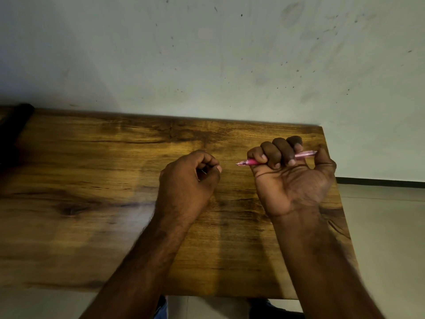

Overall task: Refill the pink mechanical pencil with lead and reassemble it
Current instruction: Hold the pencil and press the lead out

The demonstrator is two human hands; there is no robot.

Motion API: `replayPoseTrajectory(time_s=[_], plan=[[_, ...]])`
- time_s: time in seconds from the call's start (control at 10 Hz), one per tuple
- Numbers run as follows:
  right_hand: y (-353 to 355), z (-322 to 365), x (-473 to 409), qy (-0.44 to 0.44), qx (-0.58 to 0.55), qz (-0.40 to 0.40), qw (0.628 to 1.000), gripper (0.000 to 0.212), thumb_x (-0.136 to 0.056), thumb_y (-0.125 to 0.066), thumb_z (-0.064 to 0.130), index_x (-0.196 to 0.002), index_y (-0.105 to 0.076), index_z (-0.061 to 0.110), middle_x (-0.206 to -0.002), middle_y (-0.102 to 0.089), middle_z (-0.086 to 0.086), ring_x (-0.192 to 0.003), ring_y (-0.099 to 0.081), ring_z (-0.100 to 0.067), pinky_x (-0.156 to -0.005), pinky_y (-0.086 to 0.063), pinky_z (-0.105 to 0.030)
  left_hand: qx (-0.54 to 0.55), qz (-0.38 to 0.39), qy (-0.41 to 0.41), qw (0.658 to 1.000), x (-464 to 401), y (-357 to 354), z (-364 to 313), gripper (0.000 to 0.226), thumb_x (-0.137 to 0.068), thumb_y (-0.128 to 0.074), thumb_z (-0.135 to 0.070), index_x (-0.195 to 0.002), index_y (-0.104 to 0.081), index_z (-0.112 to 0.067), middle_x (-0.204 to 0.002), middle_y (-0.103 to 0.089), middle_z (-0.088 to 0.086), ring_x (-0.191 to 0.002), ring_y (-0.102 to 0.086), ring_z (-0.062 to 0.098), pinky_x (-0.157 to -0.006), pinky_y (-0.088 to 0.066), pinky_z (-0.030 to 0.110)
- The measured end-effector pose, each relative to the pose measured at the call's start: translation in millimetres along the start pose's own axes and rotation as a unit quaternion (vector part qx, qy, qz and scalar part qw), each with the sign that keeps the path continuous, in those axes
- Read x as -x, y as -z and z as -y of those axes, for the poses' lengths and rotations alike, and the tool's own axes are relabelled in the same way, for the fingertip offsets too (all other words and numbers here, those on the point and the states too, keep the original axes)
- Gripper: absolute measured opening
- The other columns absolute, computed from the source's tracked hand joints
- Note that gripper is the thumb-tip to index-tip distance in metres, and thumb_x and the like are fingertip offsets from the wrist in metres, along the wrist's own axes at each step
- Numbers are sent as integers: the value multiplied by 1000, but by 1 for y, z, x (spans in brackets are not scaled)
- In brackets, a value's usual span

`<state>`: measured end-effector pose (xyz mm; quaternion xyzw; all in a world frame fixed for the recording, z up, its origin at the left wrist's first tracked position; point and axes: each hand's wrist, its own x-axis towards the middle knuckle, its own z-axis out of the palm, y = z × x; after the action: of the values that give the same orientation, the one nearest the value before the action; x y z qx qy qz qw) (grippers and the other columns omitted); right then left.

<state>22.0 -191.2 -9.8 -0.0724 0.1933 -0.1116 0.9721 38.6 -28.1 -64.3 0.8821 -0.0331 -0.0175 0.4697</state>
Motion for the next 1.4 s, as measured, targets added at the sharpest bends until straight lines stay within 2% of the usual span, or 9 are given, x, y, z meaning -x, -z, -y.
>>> replayPoseTrajectory(time_s=[0.2, 0.4, 0.6, 0.9, 1.0, 1.2, 1.3, 1.4], plan=[[5, 3, -2, 4, 2, -11, 1000, 59, -95, -26, 59, -63, -47, 13, -50, -33, 1, -50, -27, -14, -61, -23, -31, 2, 7, -2, 1000, -1, 0, 0, 4, -87, -76, -32, -88, -73, -33, -85, -68, -29, -68, -64, -4, -54, -56, 28], [7, 4, -3, 7, -1, -6, 1000, 59, -95, -27, 59, -63, -48, 13, -50, -33, 1, -50, -27, -15, -61, -23, -31, 1, 4, 0, 1000, -1, -1, 0, 4, -87, -77, -31, -88, -74, -33, -73, -68, -21, -65, -63, -5, -53, -52, 23], [9, 2, -4, 7, -6, -8, 1000, 59, -94, -27, 59, -63, -48, 13, -51, -33, 1, -51, -27, -15, -61, -24, -31, -3, 4, -5, 1000, 0, -1, -1, 4, -87, -77, -30, -89, -74, -32, -74, -69, -20, -70, -65, -5, -56, -49, 18], [13, 1, -6, 9, -13, -12, 1000, 58, -93, -29, 59, -64, -48, 13, -52, -32, 1, -52, -26, -16, -61, -24, -31, 10, 4, -5, 1000, -1, 0, -2, 6, -85, -78, -29, -90, -74, -31, -75, -70, -18, -71, -66, -2, -52, -52, 22], [14, 2, -8, 13, 12, -39, 999, 54, -94, -34, 58, -70, -48, 12, -62, -34, -1, -57, -30, -17, -61, -28, -32, 6, 3, -8, 1000, -1, 1, -2, 6, -85, -79, -30, -90, -74, -30, -75, -70, -18, -72, -66, -2, -54, -53, 21], [18, 3, -9, 25, 46, -63, 997, 51, -97, -39, 56, -74, -49, 12, -69, -39, -2, -61, -36, -19, -62, -33, -32, -2, -1, -13, 1000, 0, 1, -4, 8, -84, -79, -33, -90, -74, -31, -76, -70, -20, -78, -66, -5, -58, -52, 14], [19, 1, -10, 17, -5, -32, 999, 53, -91, -35, 58, -68, -49, 12, -60, -33, 0, -56, -28, -17, -62, -27, -31, -9, -5, -16, 1000, -1, 1, -4, 8, -84, -80, -34, -89, -74, -31, -75, -70, -20, -80, -65, -6, -62, -49, 8], [19, 2, -11, 26, 13, -43, 999, 52, -92, -37, 58, -71, -49, 12, -65, -33, -1, -58, -31, -18, -62, -29, -31, -9, -4, -16, 1000, -1, 1, -4, 8, -84, -80, -34, -88, -74, -32, -74, -69, -21, -78, -65, -5, -62, -48, 6]])
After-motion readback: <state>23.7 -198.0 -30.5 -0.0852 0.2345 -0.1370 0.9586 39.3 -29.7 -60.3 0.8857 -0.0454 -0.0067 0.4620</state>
